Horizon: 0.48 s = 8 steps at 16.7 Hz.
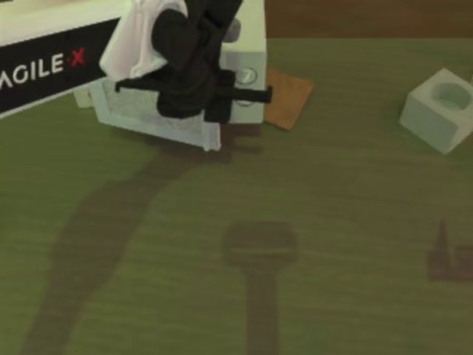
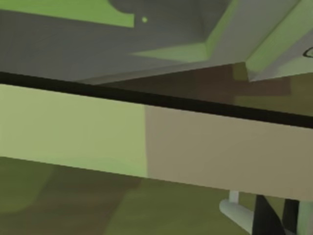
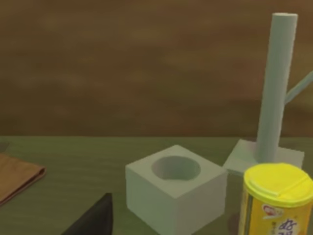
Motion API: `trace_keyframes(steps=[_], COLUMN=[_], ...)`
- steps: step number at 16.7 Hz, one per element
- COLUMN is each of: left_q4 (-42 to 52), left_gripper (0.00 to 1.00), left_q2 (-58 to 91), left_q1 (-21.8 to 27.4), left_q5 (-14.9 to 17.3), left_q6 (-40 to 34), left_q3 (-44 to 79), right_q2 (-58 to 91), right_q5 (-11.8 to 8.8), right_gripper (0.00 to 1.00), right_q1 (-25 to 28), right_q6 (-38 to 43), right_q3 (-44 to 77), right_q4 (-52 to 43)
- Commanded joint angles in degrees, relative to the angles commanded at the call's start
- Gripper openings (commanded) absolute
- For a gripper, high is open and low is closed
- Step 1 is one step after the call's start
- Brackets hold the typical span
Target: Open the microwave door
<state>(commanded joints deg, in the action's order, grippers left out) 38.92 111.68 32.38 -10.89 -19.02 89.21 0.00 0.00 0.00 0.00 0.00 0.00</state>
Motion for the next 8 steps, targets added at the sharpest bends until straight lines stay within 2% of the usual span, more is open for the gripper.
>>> trace_keyframes(steps=[4, 8], left_q4=[-0.4, -1.6], left_gripper=[0.0, 0.0], left_q2=[-0.4, -2.9], left_q1=[0.2, -0.8], left_q5=[0.6, 2.5], left_q6=[0.4, 4.5], left_q3=[-0.6, -5.0], right_q2=[0.0, 0.0], right_q5=[0.0, 0.0], right_gripper=[1.0, 1.0], right_q1=[0.0, 0.0], right_q6=[0.0, 0.0], right_q3=[0.0, 0.0], right_q4=[0.0, 0.0])
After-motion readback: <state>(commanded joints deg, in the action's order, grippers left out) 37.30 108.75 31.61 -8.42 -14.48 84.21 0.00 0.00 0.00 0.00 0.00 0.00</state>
